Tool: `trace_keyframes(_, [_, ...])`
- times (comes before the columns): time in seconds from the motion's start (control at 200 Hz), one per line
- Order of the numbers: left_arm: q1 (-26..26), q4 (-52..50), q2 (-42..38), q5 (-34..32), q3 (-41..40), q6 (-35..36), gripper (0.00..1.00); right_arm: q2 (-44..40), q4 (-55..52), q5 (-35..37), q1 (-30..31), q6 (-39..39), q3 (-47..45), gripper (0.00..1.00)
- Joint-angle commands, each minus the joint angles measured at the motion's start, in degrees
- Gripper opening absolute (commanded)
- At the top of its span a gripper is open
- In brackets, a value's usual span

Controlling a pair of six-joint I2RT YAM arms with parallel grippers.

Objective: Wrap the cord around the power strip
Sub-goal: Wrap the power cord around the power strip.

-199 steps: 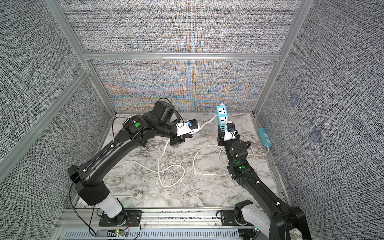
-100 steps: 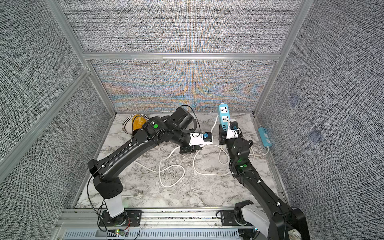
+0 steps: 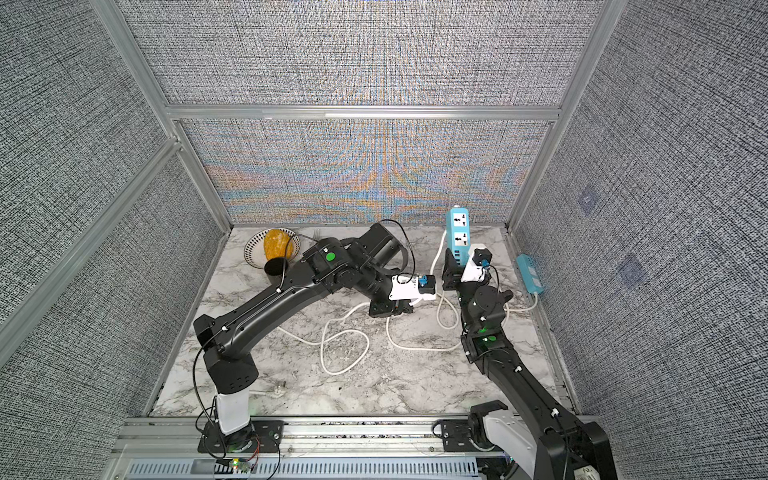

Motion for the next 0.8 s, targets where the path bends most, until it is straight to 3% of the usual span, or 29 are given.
trace_keyframes(0.0, [-0.96,-5.81,0.44,3.68,1.52,1.22,0.00,1.26,2.81,3.99,-0.54,2.08,1.20,0.00])
trace_keyframes(0.27, [-3.62,-5.95,-0.49,-3.34,4.26,5.11,0.00,7.65,-12.65,1.53,0.18,-11.03,7.23,0.00])
trace_keyframes(0.455, [-3.72,-6.00,-2.77,-10.56,4.21,9.38,0.00,7.21,-16.37,-8.44,2.51,-25.62,6.15,0.00])
trace_keyframes(0.606, [-3.48,-3.61,-5.33,-14.68,3.22,14.15,0.00,9.63,-28.89,-17.39,4.93,-34.11,10.41,0.00])
trace_keyframes(0.796, [-1.09,-3.30,-4.47,-13.88,7.41,14.94,0.00,8.78,-30.09,-23.00,8.53,-39.80,6.64,0.00])
